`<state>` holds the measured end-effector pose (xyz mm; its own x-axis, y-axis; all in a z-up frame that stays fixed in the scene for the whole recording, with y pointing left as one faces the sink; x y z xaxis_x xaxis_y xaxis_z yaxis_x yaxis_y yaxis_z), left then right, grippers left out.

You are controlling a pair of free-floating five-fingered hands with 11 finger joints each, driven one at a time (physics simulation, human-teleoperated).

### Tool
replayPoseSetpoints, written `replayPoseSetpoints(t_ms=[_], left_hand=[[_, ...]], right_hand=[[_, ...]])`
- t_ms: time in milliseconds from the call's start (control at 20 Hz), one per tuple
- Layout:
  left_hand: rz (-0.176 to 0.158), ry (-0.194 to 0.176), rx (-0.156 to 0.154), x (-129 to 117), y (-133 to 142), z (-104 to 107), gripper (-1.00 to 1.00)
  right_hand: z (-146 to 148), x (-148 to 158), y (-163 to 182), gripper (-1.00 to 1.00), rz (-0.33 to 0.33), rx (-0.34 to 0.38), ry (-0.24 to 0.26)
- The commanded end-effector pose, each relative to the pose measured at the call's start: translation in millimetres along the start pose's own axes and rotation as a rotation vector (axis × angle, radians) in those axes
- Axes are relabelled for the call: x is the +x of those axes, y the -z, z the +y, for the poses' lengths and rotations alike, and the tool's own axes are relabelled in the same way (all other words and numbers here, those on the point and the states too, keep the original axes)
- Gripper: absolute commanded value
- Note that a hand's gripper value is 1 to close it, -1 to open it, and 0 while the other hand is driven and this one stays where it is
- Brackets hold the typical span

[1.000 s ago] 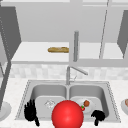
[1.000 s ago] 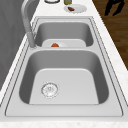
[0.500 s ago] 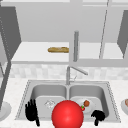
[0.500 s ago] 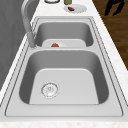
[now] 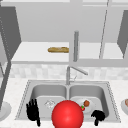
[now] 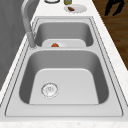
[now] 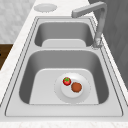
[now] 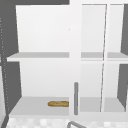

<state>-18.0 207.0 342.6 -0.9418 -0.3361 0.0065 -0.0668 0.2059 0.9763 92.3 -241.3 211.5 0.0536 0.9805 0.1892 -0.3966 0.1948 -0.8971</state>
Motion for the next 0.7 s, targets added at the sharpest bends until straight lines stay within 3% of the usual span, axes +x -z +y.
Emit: replayPoseSetpoints(t_ms=[0, 250, 650], left_hand=[[0.008, -0.014, -0.093, 2.9, 12.8, -2.8, -1.0], [0.009, -0.023, -0.151, 6.2, 17.2, -3.1, -1.0], [0.001, 0.031, -0.174, 1.3, 32.2, -21.2, -1.0]], right_hand=[[0.0, 0.0, 0.0, 0.0, 0.0, 0.0, 0.0], [0.0, 0.0, 0.0, 0.0, 0.0, 0.0, 0.0], [0.0, 0.0, 0.0, 0.0, 0.0, 0.0, 0.0]])
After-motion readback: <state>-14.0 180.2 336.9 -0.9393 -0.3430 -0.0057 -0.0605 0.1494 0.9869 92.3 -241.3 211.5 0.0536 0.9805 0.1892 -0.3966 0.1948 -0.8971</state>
